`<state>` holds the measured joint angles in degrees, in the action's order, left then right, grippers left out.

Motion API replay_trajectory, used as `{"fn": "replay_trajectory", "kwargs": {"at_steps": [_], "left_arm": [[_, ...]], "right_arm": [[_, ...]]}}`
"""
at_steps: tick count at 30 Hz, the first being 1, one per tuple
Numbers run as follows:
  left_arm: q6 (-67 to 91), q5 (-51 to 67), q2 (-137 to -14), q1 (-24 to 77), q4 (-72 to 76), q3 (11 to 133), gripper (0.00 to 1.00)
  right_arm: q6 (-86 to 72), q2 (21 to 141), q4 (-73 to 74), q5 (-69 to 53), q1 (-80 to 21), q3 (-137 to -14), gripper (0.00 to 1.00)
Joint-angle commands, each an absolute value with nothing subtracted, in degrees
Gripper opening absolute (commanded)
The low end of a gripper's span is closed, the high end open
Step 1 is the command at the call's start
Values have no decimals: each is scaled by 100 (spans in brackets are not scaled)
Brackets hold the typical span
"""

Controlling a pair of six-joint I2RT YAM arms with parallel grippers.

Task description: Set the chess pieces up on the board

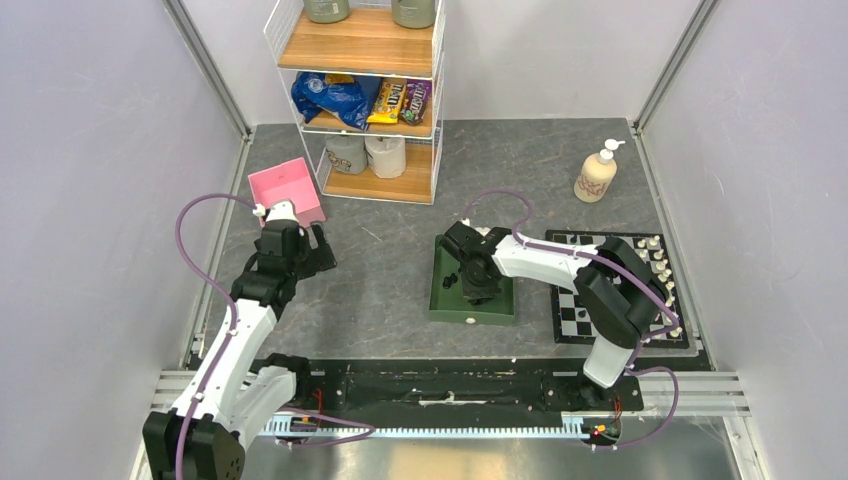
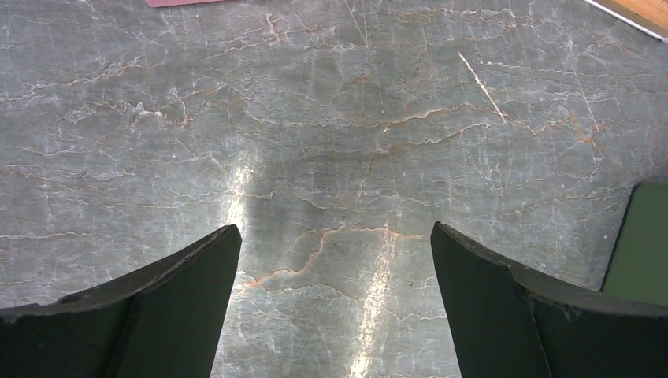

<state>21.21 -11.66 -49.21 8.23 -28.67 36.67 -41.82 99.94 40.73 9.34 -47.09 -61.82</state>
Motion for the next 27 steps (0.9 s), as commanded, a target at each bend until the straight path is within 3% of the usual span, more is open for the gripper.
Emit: {"fn": "replay_trajectory", "kwargs": {"at_steps": [1, 8, 21, 27], "left_arm": [[2224, -1059, -4947, 835, -2769, 3911, 98], [2225, -994, -4953, 835, -2759, 3920, 98], [2233, -855, -4988, 835, -2740, 3920, 98], [2259, -733, -5017, 835, -2725, 3929, 98]], "right_arm": [[-4183, 9792, 3999, 1139, -4736, -6196, 14], [-4174, 9125, 4403, 1236, -4737, -6232, 7], [-4331, 8363, 5110, 1538, -4729, -6319, 7], [-4934, 7489, 5852, 2243, -4707, -6226, 7]]}}
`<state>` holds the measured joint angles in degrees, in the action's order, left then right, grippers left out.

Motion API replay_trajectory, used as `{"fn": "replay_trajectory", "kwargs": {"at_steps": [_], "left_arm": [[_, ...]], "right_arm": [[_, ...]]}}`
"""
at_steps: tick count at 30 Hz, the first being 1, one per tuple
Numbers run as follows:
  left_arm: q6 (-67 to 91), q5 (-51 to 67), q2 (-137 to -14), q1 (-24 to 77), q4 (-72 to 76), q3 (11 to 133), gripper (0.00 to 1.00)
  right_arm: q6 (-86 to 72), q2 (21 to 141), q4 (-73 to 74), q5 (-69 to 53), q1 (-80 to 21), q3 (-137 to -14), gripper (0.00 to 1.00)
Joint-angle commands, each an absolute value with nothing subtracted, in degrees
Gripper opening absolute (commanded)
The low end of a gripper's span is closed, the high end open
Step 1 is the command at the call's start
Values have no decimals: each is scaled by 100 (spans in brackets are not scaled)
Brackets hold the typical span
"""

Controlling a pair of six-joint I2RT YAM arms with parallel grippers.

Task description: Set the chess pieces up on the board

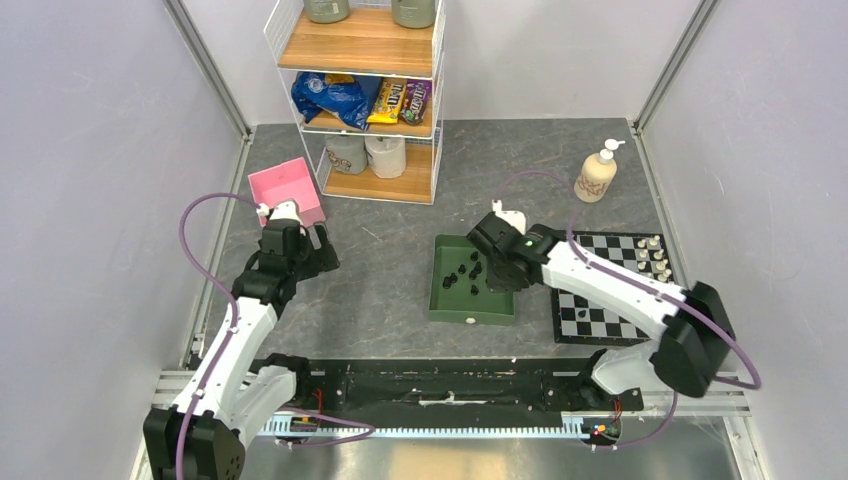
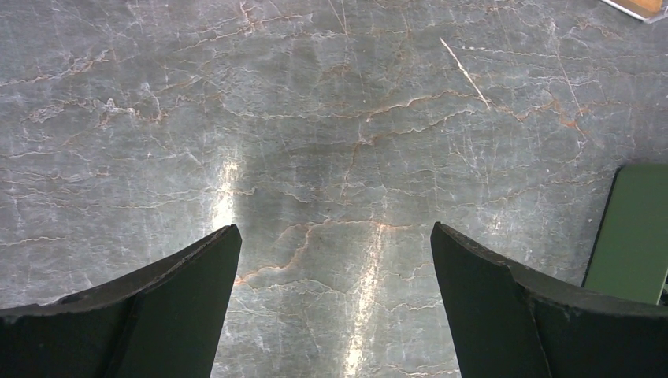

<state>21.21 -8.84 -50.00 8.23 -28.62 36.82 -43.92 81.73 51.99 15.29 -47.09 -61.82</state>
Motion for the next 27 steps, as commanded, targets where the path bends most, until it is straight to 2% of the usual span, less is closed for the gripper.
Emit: {"fn": "replay_trajectory", "kwargs": {"at_steps": [1, 4, 12, 17, 22, 27], "left_arm": [[2265, -721, -5019, 835, -2725, 3931, 98], [2273, -663, -5002, 835, -2725, 3934, 98], [2301, -475, -4912, 835, -2692, 3907, 98], [2303, -391, -4856, 835, -2654, 3894, 98], [2302, -355, -4791, 835, -2619, 3851, 98], [2294, -362, -4744, 835, -2593, 3847, 98]], "right_arm": [[-5063, 7341, 6015, 2362, -4662, -6148, 7], [-5486, 6810, 6324, 2543, -4350, -5810, 8], [-6174, 5641, 6801, 2629, -2764, -4753, 8], [-6441, 5547, 6826, 2503, -2237, -4269, 8], [-6527, 5575, 6894, 2560, -1993, -4292, 9], [-6149, 5817, 6488, 2211, -1470, -4159, 9]]}}
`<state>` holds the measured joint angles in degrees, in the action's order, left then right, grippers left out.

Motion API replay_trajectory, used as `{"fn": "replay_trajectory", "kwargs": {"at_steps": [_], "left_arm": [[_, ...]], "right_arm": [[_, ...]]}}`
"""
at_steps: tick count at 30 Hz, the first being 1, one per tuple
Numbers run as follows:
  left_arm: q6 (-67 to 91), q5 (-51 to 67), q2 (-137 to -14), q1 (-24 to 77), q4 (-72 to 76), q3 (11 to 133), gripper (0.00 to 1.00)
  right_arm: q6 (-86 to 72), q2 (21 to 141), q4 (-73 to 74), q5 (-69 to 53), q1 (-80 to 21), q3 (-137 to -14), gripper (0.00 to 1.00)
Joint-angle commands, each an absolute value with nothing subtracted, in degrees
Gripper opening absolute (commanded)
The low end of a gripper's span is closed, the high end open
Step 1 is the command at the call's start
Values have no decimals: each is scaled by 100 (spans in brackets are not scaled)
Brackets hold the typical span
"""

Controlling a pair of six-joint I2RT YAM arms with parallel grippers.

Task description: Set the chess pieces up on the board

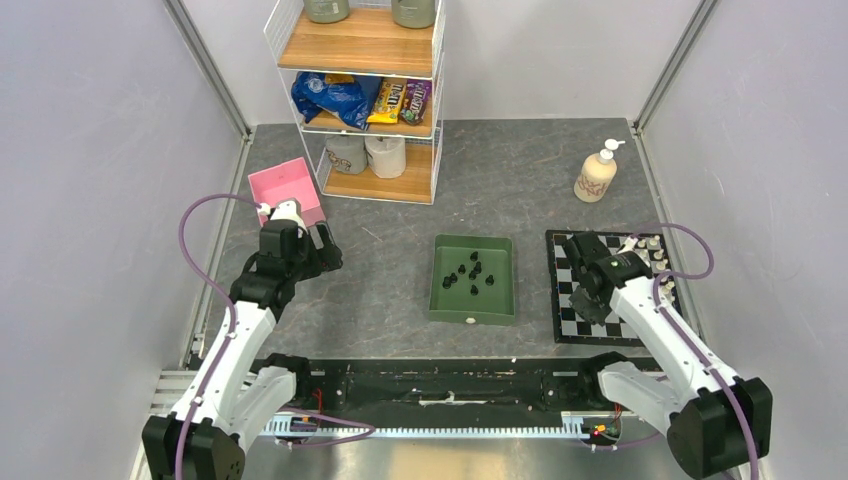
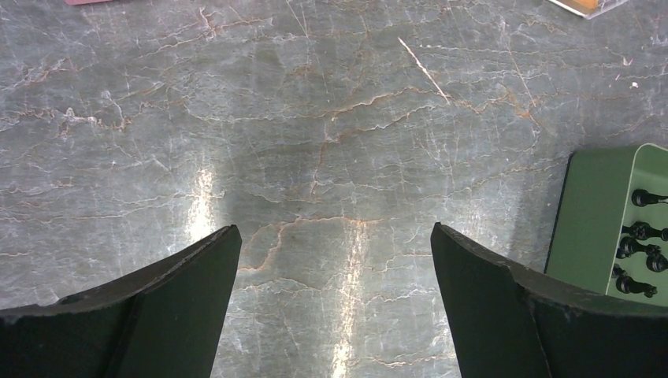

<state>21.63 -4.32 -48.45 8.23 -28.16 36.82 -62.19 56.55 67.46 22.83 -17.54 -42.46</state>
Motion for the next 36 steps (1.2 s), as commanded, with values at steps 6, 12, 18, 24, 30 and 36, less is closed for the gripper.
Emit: {"fn": "replay_trajectory", "kwargs": {"at_steps": [6, 12, 18, 24, 30, 36], "left_arm": [[2294, -352, -4757, 835, -2584, 3832, 98], [2285, -376, -4718, 835, -2588, 3822, 98], [2284, -356, -4763, 835, -2556, 3819, 98], [2283, -343, -4795, 835, -2548, 3816, 98], [2281, -334, -4825, 835, -2540, 3818, 98], [2276, -360, -4823, 835, -2540, 3819, 98]], "right_arm": [[-5963, 5907, 6218, 1927, -1110, -4015, 9], [-6042, 5995, 6197, 1873, -911, -3915, 9], [-6003, 5871, 6038, 1619, -520, -3581, 8], [-6014, 5822, 6007, 1731, -406, -3564, 8], [-5945, 5912, 5891, 1692, -277, -3516, 9], [-5907, 5994, 5713, 1636, -233, -3411, 11]]}}
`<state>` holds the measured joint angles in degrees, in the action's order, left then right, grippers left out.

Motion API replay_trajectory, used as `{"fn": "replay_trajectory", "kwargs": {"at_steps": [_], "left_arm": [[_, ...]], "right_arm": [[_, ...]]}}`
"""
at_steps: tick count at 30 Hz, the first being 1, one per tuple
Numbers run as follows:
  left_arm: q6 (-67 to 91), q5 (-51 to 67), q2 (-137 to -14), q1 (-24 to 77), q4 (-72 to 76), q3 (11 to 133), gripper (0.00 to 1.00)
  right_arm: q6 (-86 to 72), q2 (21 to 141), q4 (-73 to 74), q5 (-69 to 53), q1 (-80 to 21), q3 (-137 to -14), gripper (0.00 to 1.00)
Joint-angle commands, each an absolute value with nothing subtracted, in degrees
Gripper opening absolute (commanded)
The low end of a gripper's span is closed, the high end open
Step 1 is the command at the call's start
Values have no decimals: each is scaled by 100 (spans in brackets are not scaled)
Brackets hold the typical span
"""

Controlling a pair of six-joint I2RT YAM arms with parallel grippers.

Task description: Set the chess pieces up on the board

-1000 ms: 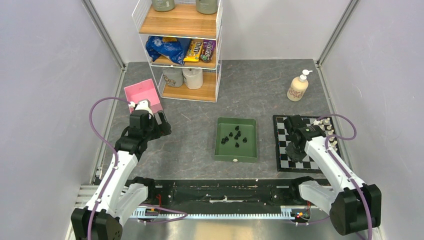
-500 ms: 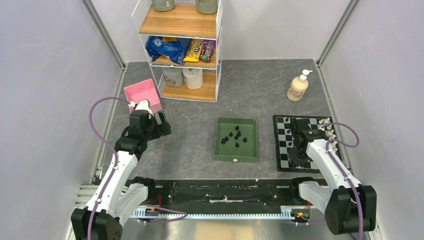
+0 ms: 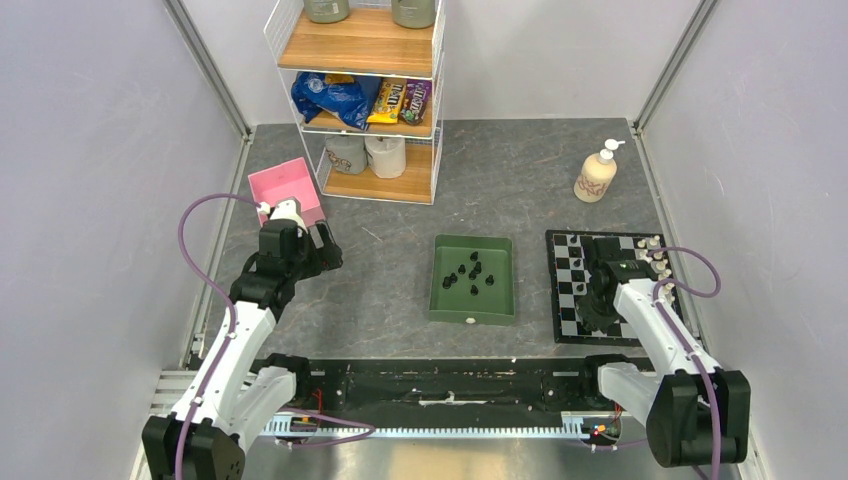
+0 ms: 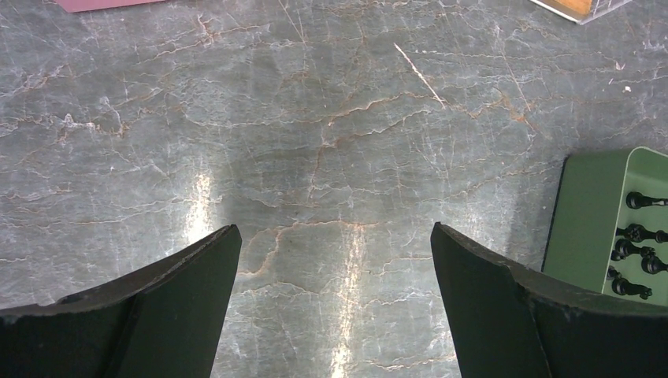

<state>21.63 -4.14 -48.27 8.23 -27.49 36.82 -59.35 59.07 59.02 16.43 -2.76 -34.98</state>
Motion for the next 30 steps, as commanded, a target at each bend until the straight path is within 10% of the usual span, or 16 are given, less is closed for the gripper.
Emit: {"fn": "replay_trajectory", "kwargs": {"at_steps": [1, 30], "left_arm": [[2277, -361, -4825, 835, -2540, 3815, 98], [2285, -336, -4807, 835, -2540, 3811, 98]], "right_arm": [[-5883, 6039, 5711, 1615, -229, -3418, 11], [-5756, 5889, 5792, 1504, -225, -3466, 35]]}}
